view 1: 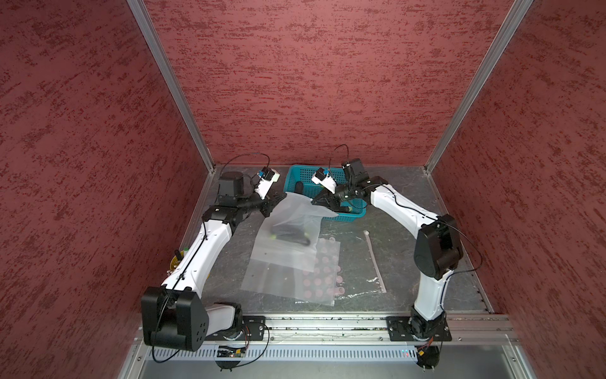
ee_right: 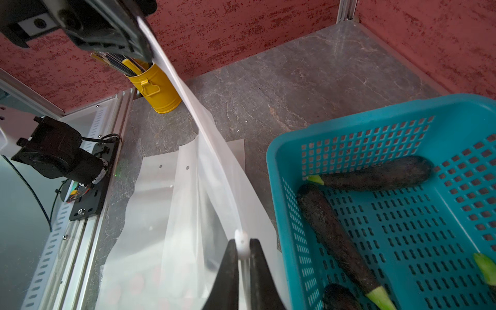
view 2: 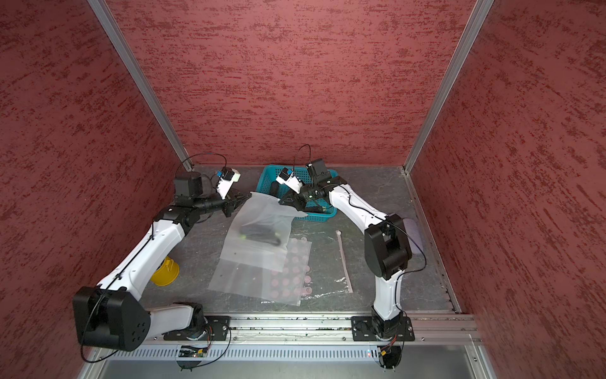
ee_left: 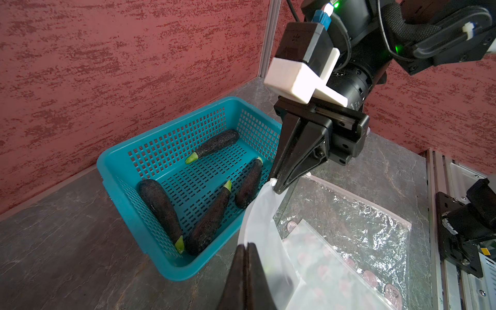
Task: Place the eggplant in a zip-top bag and seal the zipper
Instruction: Zip the zipper on the zipper food storage bag.
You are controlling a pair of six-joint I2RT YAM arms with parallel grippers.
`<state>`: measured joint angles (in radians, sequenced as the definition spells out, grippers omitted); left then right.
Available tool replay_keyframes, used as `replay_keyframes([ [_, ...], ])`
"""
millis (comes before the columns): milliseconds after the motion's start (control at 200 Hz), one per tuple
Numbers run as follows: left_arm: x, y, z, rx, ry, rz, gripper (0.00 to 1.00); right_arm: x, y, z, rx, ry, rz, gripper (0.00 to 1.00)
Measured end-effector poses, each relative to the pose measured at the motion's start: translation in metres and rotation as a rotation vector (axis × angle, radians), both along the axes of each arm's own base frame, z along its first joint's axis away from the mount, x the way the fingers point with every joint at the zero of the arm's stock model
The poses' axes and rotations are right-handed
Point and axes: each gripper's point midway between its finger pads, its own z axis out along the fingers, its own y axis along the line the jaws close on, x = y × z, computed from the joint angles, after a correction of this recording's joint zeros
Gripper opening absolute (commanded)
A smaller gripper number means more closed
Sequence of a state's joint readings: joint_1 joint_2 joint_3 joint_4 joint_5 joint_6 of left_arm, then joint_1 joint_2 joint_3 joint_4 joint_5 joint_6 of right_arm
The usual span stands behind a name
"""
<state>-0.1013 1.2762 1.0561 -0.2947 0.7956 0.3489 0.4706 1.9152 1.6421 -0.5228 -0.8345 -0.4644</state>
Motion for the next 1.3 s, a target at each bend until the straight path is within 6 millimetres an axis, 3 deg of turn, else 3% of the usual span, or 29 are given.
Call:
replay_keyframes([
  [471, -0.0021, -0.0019, -0.0091, -0.001, 0.041, -0.016, 0.0, 0.001, 0.0006, 0.0049, 0.004, -0.011, 0.003, 0.27],
  [857, -0.0015, -0.0025, -0.009, 0.001, 0.045, -0.018, 0.0, -0.002, 0.0025, 0.004, 0.005, -0.009, 0.019, 0.06],
  [1302, -0.0018, 0.0002, -0.007, -0.015, 0.055, -0.017, 0.0, -0.0042, 0.0032, -0.0003, 0.0, 0.003, 0.029, 0.04],
])
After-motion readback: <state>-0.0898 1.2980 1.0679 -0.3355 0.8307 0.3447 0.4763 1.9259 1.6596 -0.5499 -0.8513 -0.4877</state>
